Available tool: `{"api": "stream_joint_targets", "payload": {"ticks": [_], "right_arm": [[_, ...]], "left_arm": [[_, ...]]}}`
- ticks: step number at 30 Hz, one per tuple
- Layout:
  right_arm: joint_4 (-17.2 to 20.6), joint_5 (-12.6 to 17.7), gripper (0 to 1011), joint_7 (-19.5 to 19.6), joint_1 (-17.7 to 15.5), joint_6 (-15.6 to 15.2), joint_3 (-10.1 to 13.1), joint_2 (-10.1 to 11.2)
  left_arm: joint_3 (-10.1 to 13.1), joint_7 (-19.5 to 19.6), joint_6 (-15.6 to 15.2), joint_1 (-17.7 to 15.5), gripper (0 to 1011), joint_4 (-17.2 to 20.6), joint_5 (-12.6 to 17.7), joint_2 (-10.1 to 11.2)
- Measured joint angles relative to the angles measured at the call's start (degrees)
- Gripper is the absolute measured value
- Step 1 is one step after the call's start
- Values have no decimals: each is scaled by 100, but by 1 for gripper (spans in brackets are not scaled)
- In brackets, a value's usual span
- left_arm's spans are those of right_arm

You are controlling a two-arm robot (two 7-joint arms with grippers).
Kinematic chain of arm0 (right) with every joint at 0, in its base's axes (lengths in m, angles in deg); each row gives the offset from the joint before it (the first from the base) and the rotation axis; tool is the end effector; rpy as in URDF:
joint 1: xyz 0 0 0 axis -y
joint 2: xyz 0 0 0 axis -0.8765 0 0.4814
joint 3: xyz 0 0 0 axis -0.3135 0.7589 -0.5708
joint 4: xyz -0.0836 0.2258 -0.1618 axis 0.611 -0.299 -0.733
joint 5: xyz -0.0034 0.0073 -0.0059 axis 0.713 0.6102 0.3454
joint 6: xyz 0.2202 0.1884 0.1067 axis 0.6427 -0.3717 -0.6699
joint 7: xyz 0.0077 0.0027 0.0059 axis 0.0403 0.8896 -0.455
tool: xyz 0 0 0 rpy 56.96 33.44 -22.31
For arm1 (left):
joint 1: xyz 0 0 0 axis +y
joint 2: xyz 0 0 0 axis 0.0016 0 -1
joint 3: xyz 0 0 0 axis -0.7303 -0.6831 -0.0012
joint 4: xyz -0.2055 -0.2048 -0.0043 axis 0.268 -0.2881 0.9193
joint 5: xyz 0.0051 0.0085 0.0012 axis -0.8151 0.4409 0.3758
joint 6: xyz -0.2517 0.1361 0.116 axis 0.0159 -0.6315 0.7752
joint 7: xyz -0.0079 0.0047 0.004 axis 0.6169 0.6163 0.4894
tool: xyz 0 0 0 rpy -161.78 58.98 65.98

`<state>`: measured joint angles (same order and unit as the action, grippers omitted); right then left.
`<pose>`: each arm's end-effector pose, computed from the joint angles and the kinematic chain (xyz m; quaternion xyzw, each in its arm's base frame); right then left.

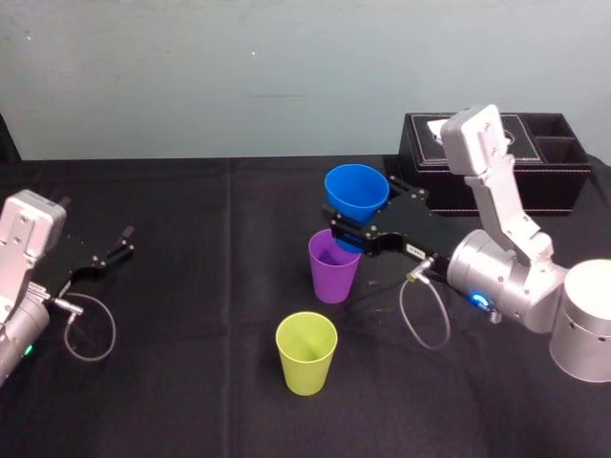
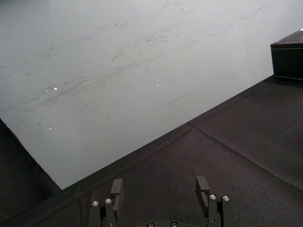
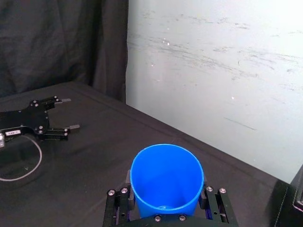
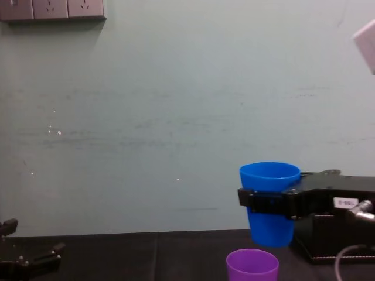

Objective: Stack the three plastic cups sequentially using one hand.

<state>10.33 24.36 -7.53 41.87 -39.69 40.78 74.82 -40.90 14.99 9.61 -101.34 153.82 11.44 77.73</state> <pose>0.3603 -0.0003 -0.2100 -0.0913 -0.0337 -0.4257 0.8996 0.3581 0.0826 -0.3022 0.1415 -0.1324 0.5799 0.7913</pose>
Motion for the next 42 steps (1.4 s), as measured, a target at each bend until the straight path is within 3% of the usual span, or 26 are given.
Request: {"api": "stream_joint_targets", "payload": {"ticks": [15,42], "right_arm": [[-528,-321,733,-93,266,146,-157,-330],[-1056,-646,733,-245,433,272,-179,-569]], "left_arm": [[0,0,0,0,1000,0,0,0],[0,0,0,0,1000,0,0,0]]}}
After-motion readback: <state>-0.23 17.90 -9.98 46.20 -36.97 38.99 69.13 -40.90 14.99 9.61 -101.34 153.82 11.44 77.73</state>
